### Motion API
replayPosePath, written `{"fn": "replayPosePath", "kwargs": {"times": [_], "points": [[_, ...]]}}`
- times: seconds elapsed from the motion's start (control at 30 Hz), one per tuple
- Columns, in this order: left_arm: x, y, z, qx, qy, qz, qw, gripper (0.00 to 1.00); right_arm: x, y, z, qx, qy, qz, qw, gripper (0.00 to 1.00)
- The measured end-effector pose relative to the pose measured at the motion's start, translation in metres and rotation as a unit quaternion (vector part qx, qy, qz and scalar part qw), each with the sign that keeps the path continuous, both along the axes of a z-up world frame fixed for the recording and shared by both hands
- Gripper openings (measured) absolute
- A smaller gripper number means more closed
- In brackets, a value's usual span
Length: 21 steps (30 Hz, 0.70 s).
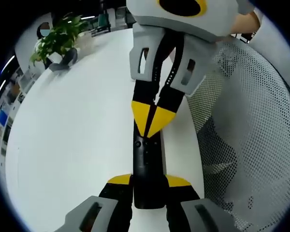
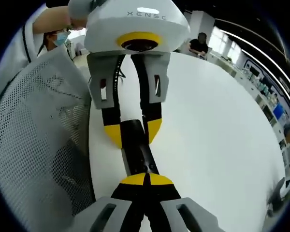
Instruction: Press the specified remote control buttons in sequence, fully releasing each button before pressing the next.
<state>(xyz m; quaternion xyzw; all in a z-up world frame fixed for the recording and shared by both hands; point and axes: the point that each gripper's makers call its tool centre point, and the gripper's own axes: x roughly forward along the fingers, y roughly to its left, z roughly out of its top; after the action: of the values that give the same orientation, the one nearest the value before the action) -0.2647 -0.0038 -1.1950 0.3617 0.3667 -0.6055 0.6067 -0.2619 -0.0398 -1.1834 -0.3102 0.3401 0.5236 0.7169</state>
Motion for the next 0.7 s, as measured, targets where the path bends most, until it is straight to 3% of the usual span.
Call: {"fn": "replayPosePath", "kwargs": {"times": [0.37,0.53,0.57,0.6,0.7], "points": [[0.001,0.0,0.0,-0.007,0.003,0.012,0.9999,0.24,-0.001,0.001,0.001,0.017,-0.001,-0.014,0.9997,0.0],[0.001,0.0,0.0,-0.009,0.005,0.015,0.9998,0.24,-0.019,0.011,0.001,0.033,0.034,-0.003,0.9989,0.0],[0.001,0.0,0.0,-0.01,0.005,0.015,0.9998,0.24,-0.02,0.013,0.0,0.031,0.033,-0.001,0.999,0.0],[0.001,0.0,0.0,-0.011,0.005,0.014,0.9998,0.24,-0.017,0.011,0.0,0.014,0.006,0.01,0.9998,0.0],[0.001,0.0,0.0,-0.014,0.004,0.015,0.9998,0.24,-0.019,0.013,-0.001,0.008,0.01,0.006,0.9999,0.0]]}}
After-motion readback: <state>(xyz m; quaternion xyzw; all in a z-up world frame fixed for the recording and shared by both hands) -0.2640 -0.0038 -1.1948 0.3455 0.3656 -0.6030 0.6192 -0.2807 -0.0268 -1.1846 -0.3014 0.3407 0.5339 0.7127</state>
